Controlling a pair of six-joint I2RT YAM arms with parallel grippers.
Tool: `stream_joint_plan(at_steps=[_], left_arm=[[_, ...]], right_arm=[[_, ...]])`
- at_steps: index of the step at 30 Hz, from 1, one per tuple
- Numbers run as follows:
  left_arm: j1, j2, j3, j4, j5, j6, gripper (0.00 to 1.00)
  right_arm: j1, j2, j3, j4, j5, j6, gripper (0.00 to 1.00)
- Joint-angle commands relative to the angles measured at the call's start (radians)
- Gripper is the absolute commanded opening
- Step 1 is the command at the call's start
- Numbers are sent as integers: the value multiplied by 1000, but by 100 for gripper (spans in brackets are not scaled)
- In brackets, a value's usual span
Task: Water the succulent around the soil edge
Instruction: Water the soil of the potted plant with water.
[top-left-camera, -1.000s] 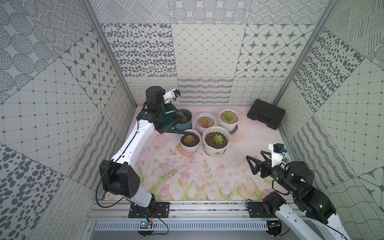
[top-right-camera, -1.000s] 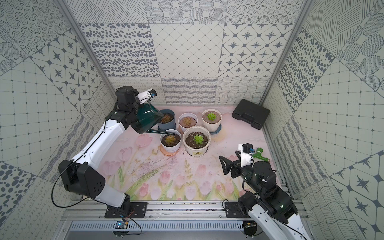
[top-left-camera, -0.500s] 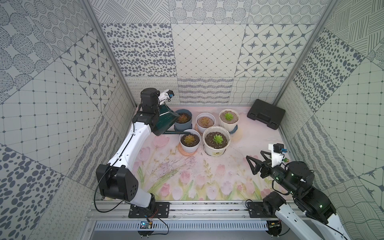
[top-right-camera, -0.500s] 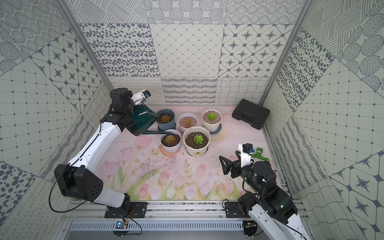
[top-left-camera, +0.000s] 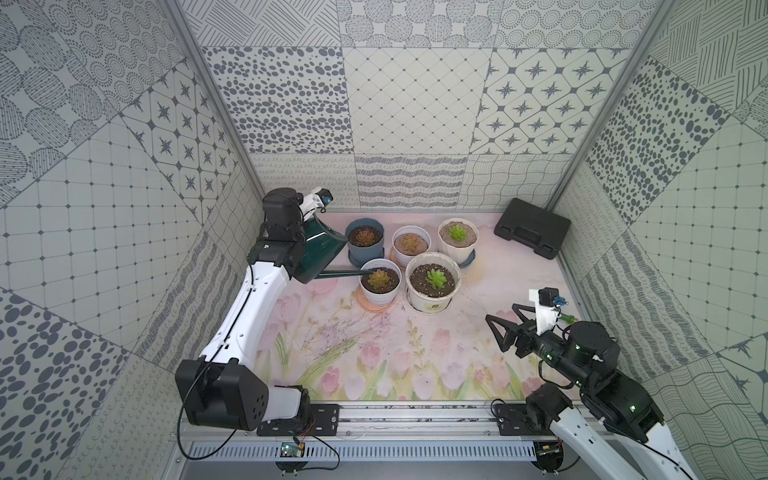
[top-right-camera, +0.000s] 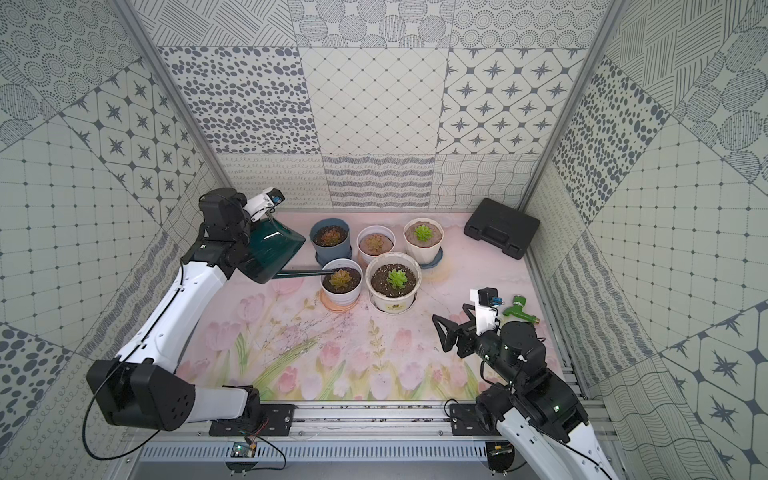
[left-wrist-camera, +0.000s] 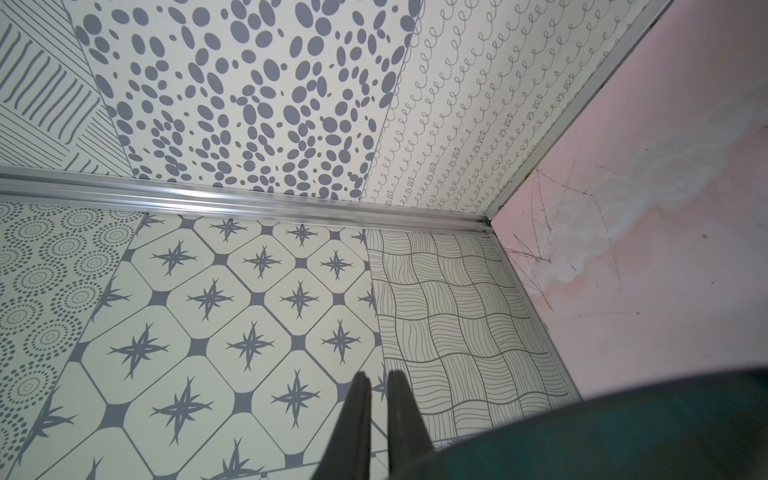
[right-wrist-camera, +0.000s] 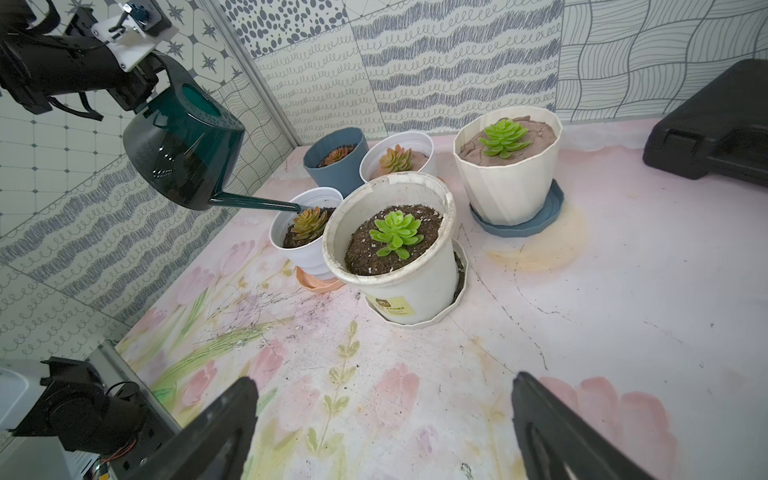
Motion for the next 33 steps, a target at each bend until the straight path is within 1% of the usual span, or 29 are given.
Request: stream_joint_plan(at_steps=[1, 5, 12, 22, 27, 33], left_arm=[[12, -70, -43, 62, 39, -8, 0], [12, -128, -84, 61, 78, -9, 0], [-3, -168, -122, 63, 96, -15, 0], [-46, -196, -137, 78, 123, 5, 0], [-80, -170, -119, 91, 106, 21, 0], [-97, -129, -67, 83, 74, 11, 0]], right_arm=[[5, 50, -19, 96, -111, 23, 97], [5, 140, -25, 167, -279, 17, 97], [6, 152, -52, 291, -346, 50, 97], [27, 243, -30, 365, -331, 68, 97], [42, 270, -25, 380, -316, 72, 97], [42, 274, -27, 386, -311, 77, 97]])
